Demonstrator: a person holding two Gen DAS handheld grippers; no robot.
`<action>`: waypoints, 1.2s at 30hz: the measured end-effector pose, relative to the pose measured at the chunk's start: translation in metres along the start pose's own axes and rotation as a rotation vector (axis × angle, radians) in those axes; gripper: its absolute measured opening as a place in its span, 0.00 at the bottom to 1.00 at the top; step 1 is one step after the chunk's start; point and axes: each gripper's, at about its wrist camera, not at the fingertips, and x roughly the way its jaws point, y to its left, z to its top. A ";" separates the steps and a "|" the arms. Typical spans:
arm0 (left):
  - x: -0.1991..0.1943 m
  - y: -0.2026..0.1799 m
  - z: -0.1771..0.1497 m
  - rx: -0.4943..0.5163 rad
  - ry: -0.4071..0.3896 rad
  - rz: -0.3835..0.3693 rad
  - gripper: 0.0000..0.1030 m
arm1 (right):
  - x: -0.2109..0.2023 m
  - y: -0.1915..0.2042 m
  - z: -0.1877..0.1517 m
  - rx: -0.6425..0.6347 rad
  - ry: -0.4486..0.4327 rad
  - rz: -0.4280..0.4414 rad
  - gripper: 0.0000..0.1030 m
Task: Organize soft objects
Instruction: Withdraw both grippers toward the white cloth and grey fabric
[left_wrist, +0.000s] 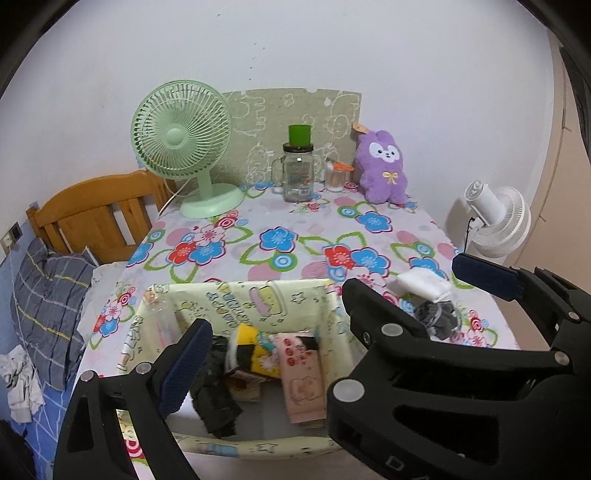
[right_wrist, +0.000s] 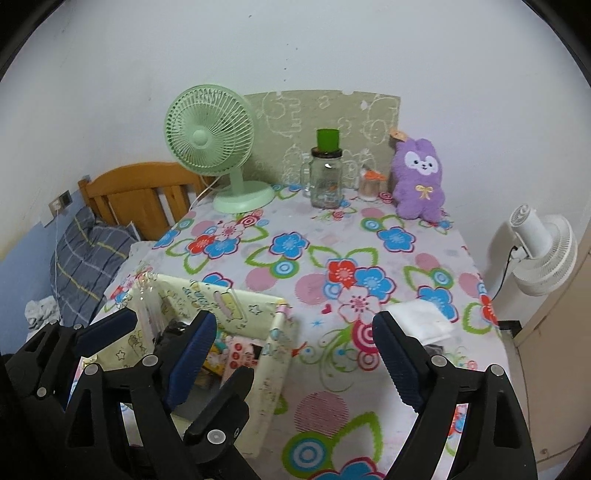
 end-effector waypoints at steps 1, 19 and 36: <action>-0.001 -0.003 0.001 0.000 -0.003 -0.002 0.93 | -0.002 -0.002 0.000 0.001 -0.002 -0.003 0.86; -0.003 -0.059 0.010 0.058 -0.031 -0.061 0.93 | -0.026 -0.058 -0.005 0.069 -0.041 -0.068 0.86; 0.014 -0.100 0.011 0.086 -0.026 -0.097 0.94 | -0.028 -0.103 -0.016 0.120 -0.041 -0.107 0.86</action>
